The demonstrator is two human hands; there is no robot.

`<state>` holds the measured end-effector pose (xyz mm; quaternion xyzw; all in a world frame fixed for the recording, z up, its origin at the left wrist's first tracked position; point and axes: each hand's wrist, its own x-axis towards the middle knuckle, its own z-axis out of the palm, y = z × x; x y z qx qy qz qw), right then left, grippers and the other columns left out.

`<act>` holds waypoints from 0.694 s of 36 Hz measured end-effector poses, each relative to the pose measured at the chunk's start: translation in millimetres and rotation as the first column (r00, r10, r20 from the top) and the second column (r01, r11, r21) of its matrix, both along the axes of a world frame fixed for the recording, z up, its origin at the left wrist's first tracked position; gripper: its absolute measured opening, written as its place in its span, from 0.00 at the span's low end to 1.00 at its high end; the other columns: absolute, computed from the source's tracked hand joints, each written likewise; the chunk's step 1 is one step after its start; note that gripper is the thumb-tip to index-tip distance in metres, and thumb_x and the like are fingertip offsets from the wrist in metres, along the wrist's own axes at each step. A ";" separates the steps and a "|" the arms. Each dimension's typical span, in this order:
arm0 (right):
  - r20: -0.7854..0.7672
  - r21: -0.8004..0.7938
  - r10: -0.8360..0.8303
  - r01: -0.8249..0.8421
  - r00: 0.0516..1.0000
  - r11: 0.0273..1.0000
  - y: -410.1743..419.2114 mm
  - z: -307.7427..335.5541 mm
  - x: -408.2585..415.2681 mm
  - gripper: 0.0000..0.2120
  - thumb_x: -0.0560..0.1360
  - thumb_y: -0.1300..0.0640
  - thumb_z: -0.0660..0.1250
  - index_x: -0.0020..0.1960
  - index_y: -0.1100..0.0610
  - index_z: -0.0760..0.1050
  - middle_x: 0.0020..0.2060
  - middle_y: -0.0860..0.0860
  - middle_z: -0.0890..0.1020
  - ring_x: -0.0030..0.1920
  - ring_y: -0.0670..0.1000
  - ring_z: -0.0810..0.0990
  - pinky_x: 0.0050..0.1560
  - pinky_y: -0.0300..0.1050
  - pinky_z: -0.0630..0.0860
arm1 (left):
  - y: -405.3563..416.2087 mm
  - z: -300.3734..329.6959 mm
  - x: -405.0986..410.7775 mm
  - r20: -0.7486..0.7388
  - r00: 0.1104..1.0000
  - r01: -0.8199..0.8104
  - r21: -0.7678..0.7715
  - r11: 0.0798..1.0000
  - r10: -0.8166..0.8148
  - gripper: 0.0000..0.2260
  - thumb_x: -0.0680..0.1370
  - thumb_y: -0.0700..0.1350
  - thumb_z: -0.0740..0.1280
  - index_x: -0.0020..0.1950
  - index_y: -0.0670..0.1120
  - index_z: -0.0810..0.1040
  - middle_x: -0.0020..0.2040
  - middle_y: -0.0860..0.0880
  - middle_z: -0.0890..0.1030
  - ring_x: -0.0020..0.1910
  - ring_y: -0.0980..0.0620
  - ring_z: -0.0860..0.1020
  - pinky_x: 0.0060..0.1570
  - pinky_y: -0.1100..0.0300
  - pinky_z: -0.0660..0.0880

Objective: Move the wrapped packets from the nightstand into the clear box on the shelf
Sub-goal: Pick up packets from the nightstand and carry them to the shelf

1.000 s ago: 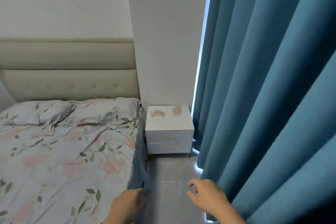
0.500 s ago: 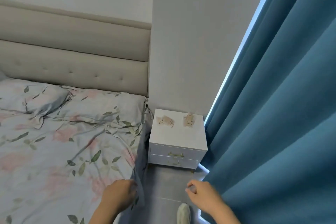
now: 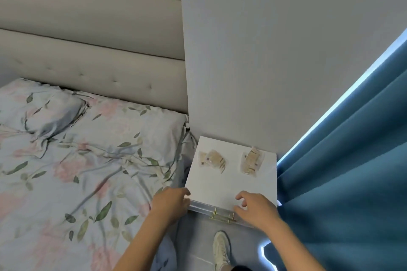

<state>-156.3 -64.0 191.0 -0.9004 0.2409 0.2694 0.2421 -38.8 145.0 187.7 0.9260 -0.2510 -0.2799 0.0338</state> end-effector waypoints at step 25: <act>0.053 0.143 -0.264 0.254 0.963 0.957 -100.5 -184.4 115.4 0.27 0.78 0.54 0.63 0.74 0.48 0.58 0.68 0.49 0.71 0.65 0.52 0.74 0.59 0.45 0.74 | -122.6 -142.1 120.4 -0.151 0.988 -0.037 -0.044 0.998 0.030 0.17 0.81 0.52 0.57 0.69 0.57 0.69 0.57 0.53 0.80 0.59 0.50 0.76 0.54 0.54 0.75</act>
